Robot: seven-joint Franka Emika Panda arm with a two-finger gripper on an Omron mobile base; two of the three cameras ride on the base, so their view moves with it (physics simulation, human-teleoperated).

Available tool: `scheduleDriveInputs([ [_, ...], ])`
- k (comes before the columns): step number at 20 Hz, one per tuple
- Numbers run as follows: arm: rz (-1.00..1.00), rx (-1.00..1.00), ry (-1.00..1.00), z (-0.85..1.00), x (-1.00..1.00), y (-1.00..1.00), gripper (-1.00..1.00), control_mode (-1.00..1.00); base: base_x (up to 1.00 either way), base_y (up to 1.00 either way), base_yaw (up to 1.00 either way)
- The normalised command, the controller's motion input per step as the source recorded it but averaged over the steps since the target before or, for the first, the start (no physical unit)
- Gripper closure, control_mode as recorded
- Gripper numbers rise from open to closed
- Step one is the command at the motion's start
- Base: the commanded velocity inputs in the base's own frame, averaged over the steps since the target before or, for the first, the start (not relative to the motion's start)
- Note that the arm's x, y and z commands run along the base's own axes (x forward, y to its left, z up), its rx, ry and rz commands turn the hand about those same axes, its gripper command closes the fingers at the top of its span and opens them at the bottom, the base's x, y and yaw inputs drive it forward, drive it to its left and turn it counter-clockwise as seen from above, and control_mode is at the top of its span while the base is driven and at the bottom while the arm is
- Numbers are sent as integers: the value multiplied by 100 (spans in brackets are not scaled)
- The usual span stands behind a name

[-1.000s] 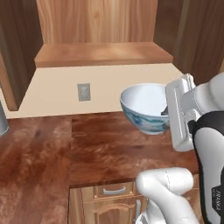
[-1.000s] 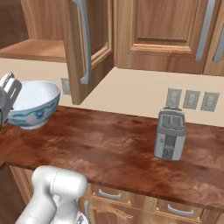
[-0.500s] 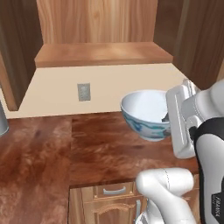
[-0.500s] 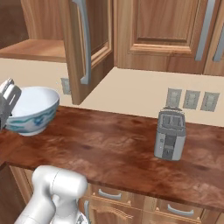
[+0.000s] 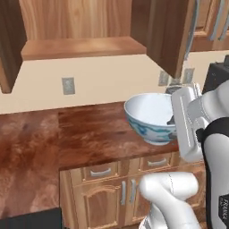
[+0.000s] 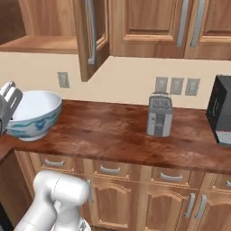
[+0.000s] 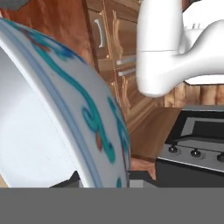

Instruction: Pick up the bowls from the cabinet and place each bowl in front of a stool on the dining counter.

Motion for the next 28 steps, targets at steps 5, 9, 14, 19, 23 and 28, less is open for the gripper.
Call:
scheduleDriveInputs([
  [5, 0, 0, 0, 0, 0, 0, 100, 100, -64, -4, -77],
  [9, 0, 0, 0, 0, 0, 0, 100, 100, -26, 0, -98],
  [14, 0, 0, 0, 0, 0, 0, 100, 100, -1, 0, -100],
  [19, 0, 0, 0, 0, 0, 0, 100, 100, 0, 0, -100],
  [23, 0, 0, 0, 0, 0, 0, 100, 100, 0, 0, -100],
  [28, 0, 0, 0, 0, 0, 0, 100, 100, 0, 0, -100],
])
